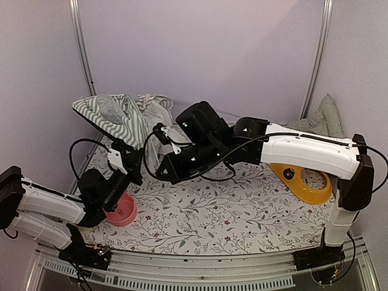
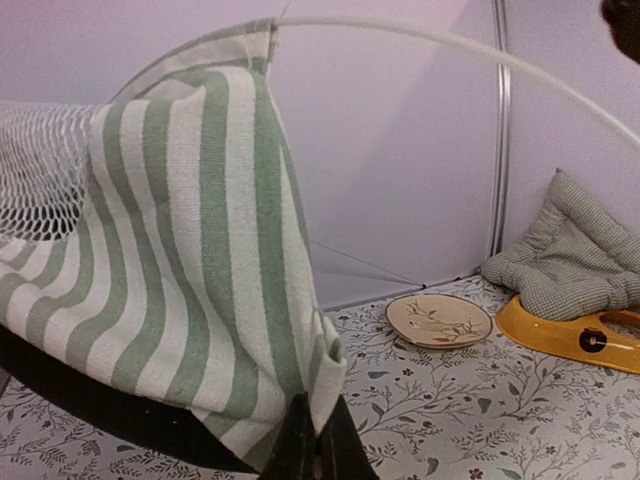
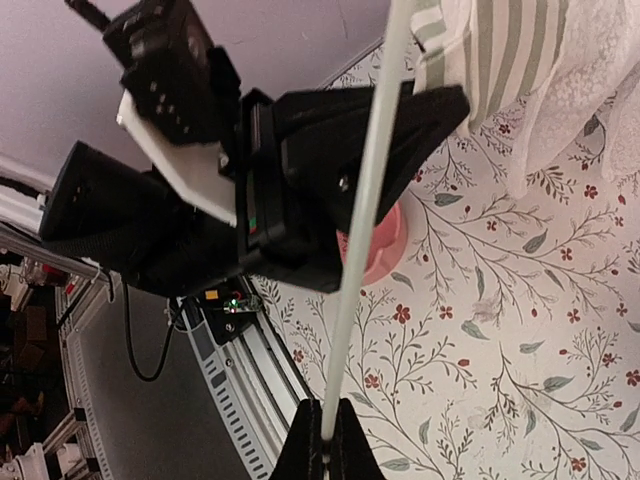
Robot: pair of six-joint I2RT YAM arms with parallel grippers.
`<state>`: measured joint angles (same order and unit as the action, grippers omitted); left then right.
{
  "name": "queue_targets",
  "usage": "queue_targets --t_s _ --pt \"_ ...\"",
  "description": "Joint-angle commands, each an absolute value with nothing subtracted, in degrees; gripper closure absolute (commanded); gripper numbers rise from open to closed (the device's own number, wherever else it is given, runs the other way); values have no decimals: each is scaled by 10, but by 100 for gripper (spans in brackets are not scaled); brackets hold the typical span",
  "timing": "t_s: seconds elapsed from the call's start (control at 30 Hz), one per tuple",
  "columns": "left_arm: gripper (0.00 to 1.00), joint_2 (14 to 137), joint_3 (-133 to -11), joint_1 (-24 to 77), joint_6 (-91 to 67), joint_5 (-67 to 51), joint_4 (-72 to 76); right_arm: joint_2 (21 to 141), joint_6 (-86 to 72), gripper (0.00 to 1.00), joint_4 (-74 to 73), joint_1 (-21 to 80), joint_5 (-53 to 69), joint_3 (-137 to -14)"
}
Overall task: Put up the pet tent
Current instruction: Insert the tent pole into the pole socket of the pet tent.
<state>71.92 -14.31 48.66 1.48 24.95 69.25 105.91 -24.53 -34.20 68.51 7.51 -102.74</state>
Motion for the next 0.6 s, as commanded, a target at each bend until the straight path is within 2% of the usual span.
queue_targets --t_s 0.0,0.27,0.57 --pt "100 708 -116 549 0 287 666 1091 -222 100 -179 631 49 -1108" --pt "100 701 -100 597 -4 334 651 1128 -224 100 -125 609 47 -1172" --pt "100 692 -122 616 -5 335 600 1165 -252 100 -114 602 63 -1205"
